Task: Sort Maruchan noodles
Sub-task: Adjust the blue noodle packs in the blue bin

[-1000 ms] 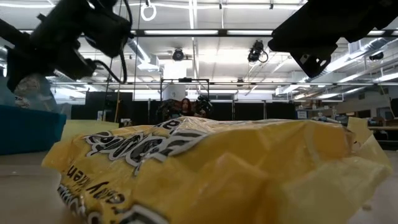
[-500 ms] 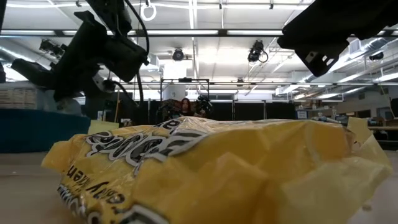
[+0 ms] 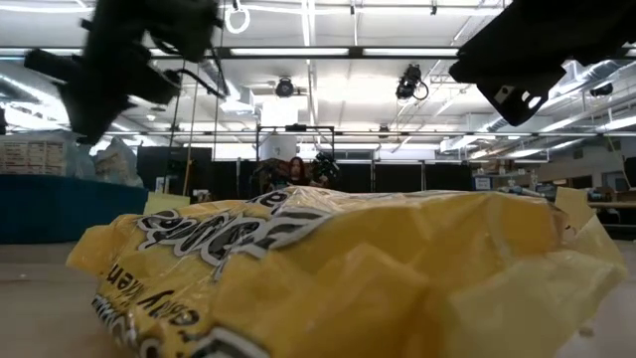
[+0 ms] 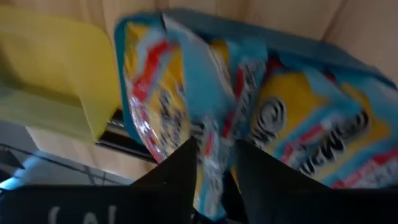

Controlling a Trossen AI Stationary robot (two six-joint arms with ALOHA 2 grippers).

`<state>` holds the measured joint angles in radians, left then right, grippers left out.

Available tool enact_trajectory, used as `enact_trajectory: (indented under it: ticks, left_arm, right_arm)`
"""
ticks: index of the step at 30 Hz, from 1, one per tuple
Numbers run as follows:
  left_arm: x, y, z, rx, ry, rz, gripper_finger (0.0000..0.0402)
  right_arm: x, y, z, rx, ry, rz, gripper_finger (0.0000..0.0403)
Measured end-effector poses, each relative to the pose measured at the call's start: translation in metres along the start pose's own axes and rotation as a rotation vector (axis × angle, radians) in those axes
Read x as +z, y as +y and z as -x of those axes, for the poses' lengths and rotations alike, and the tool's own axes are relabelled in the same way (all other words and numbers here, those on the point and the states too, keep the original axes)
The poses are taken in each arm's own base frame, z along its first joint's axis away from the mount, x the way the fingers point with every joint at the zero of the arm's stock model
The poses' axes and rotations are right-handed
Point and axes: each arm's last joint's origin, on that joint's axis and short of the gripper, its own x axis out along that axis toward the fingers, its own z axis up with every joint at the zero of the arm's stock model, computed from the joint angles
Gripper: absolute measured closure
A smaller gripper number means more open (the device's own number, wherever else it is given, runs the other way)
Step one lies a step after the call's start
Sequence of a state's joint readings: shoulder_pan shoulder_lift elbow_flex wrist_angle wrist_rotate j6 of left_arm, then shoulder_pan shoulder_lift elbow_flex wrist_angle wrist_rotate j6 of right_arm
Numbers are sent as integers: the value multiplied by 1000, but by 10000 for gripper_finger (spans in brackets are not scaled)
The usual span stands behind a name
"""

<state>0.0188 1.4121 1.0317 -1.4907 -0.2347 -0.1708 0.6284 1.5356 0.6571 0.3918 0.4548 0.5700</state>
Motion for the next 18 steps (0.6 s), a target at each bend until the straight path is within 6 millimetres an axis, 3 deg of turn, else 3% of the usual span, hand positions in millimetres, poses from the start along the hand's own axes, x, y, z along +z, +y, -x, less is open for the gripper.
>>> enact_trajectory:
  ticks: [5,9,18]
  left_arm:
    - [-34,-14,-4,-3,-106,45,280]
    - [-50,-25,-9,-20,-208,48,284]
    - [-49,-28,-23,-32,-224,142,285]
  right_arm:
    - [-5,2,2,1,26,38,339]
    - [-5,2,2,-2,33,68,339]
    - [-6,1,2,-12,45,105,339]
